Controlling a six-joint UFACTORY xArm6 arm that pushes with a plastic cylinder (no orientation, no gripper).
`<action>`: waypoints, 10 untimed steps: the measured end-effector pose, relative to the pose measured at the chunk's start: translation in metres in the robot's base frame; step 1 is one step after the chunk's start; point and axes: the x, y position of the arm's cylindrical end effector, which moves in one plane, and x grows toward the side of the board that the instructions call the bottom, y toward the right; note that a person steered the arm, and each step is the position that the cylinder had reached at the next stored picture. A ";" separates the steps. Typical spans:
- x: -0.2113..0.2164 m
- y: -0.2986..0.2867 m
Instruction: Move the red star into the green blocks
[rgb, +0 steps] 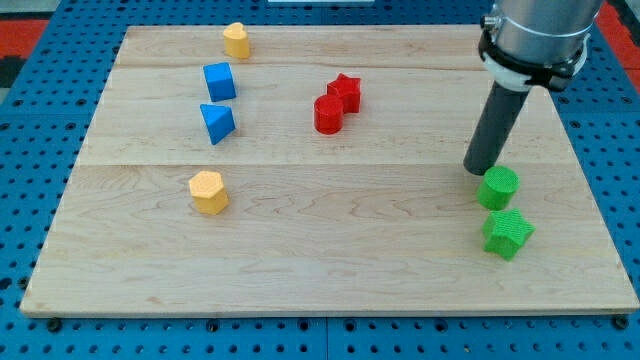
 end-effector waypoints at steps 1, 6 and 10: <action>-0.044 -0.006; -0.115 -0.139; 0.014 -0.063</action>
